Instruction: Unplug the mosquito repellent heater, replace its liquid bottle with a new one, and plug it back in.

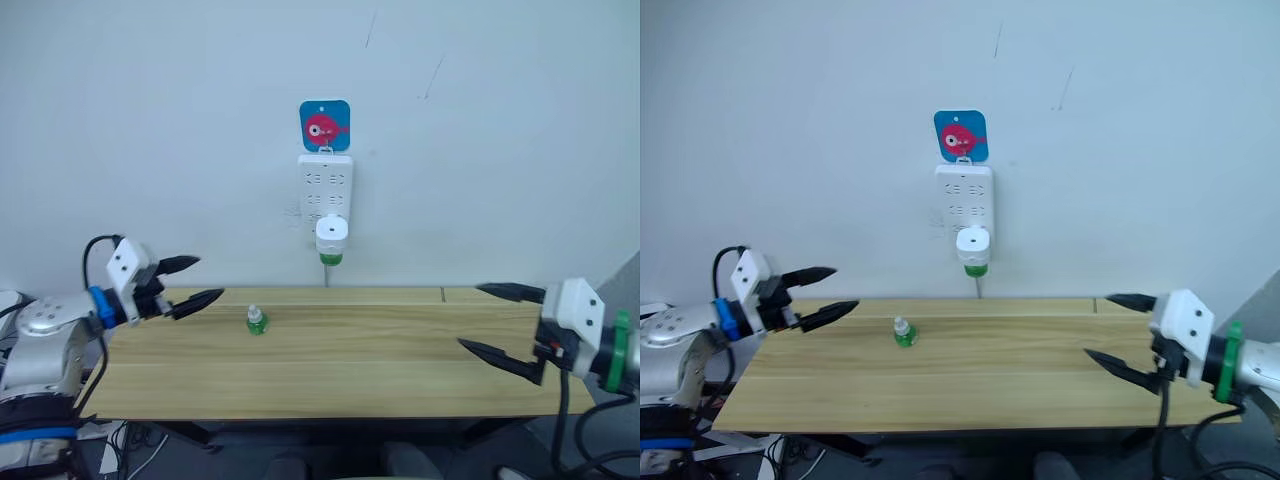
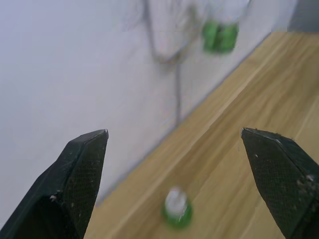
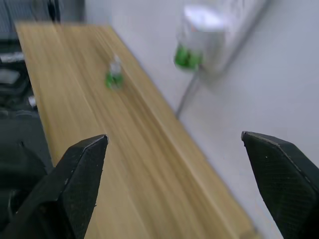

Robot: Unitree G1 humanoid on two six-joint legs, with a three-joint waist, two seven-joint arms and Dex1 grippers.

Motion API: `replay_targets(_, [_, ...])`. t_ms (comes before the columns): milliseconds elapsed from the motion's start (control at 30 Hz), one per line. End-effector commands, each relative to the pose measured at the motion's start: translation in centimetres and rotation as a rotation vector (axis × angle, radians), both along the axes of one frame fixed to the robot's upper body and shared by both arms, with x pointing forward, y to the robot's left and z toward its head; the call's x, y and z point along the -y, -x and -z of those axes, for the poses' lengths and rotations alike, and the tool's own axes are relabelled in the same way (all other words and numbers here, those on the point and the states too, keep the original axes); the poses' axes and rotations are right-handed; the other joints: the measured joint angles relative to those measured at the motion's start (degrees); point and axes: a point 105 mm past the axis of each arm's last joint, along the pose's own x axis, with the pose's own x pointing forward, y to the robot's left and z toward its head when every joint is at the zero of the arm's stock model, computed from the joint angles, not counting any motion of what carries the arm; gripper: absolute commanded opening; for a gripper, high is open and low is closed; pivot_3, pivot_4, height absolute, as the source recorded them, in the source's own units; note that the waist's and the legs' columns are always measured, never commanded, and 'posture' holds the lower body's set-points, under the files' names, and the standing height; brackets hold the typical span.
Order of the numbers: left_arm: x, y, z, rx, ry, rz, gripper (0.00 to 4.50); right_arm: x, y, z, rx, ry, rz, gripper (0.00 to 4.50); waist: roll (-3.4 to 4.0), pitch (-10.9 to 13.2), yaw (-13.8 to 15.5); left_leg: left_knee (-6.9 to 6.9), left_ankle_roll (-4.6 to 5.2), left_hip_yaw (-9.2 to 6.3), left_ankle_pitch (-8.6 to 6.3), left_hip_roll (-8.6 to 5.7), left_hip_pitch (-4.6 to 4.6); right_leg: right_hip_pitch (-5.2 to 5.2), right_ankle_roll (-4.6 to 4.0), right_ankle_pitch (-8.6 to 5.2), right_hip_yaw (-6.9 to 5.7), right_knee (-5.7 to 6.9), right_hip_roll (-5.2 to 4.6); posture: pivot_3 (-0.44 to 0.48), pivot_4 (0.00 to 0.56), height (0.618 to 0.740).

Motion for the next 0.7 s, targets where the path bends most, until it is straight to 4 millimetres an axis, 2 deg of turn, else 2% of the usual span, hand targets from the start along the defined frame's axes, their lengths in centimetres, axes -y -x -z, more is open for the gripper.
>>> replay_targets(33, [1.5,-1.5,-2.4,0.081,0.035,-0.018,4.5,-1.4,-0.6,-1.5,0.037,-0.062,0.031,4.49,-0.08,0.08,-0.42,0.0,0.0,0.01,0.0,-0.01,0.01,0.0,0.0,0.0,0.02,-0.01,0.0,-0.07,0.043,0.74])
replay_targets(233, [3.9,-3.8,-3.1,0.121,0.08,-0.032,4.5,-2.8,-1.2,-2.3,0.051,-0.1,0.049,4.49,-0.15,0.27,-0.87,0.0,-0.03,0.0,-0.03,-0.07,-0.05,-0.1,0.01,0.01,0.05,-0.13,0.03,-0.102,0.051,0.74])
replay_targets(533, [6.4,-6.5,-2.6,0.07,0.145,0.0,4.5,-3.8,-1.4,-2.5,0.052,-0.116,0.052,4.49,-0.13,0.4,-1.3,0.0,-0.01,0.06,-0.07,-0.04,-0.07,-0.11,0.04,-0.01,0.06,-0.19,0.26,-0.129,0.055,0.74])
replay_targets(667, [6.8,-7.3,-2.5,0.079,0.129,0.003,3.61,-4.1,-1.3,-2.5,0.051,-0.12,0.05,4.5,-0.13,0.42,-1.85,0.0,-0.02,0.08,-0.07,-0.04,-0.07,-0.11,0.04,-0.01,0.06,-0.2,0.28,-0.143,0.056,0.74])
replay_targets(700, [6.9,-7.5,-2.5,0.084,0.121,0.002,3.61,-4.2,-1.3,-2.6,0.051,-0.121,0.05,4.5,-0.13,0.42,-2.03,0.0,-0.01,0.07,-0.07,-0.03,-0.08,-0.11,0.04,-0.01,0.08,-0.21,0.29,-0.143,0.056,0.74])
